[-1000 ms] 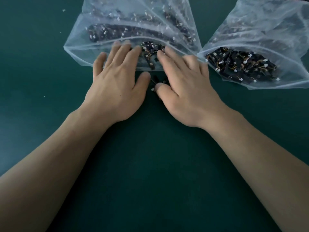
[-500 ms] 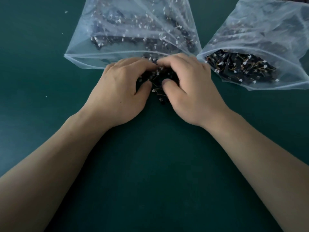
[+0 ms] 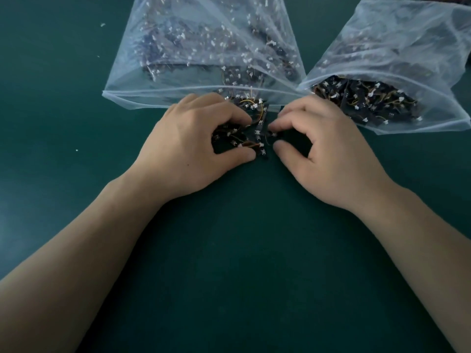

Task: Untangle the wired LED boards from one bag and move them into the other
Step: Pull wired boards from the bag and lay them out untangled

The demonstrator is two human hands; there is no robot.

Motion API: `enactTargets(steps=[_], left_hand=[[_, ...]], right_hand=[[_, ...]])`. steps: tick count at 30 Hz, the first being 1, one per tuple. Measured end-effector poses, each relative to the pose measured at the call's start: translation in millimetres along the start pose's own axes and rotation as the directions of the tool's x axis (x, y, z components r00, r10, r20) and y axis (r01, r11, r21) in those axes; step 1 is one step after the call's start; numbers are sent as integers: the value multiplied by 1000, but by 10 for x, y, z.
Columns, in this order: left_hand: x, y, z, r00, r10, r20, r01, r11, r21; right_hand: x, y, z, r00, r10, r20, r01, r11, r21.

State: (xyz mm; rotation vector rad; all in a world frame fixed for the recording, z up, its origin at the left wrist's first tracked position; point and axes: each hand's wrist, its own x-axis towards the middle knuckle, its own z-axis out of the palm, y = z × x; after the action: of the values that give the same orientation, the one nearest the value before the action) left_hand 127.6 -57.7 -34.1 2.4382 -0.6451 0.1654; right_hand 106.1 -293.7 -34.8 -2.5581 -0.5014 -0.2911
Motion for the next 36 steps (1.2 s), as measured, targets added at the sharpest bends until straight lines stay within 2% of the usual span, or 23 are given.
enactTargets(steps=[3,6,10,15,20,24,29,36], left_hand=[[-1,-8,20,999,15,-37,-15,1000,2],[-9,-45,41,994,22,-107,-16,998,57],[-15,-18,47,988,-3,-153,17,996,90],[-7,27,4,974,22,-223,-20,1000,11],[-19,75,32,945,17,-326,-17,1000,3],[-20,99,42,957,71,-281,-76,997,-10],[-14,72,43,959,94,-268,-106,994,-33],[-13,64,49,961,109,-254,-144,982,-125]], right_hand=[[-15,-12,20,998,5,-64,-10,997,-76],[-7,-39,18,992,47,-114,-54,997,-59],[28,-43,-5,987,74,-144,-61,994,89],[25,-9,-32,980,137,-145,-86,945,315],[29,-21,-30,983,132,-131,-79,934,349],[1,-19,-47,987,114,-112,-56,903,426],[-13,-59,-34,992,49,-119,5,911,412],[-19,-11,3,989,69,-129,-5,899,437]])
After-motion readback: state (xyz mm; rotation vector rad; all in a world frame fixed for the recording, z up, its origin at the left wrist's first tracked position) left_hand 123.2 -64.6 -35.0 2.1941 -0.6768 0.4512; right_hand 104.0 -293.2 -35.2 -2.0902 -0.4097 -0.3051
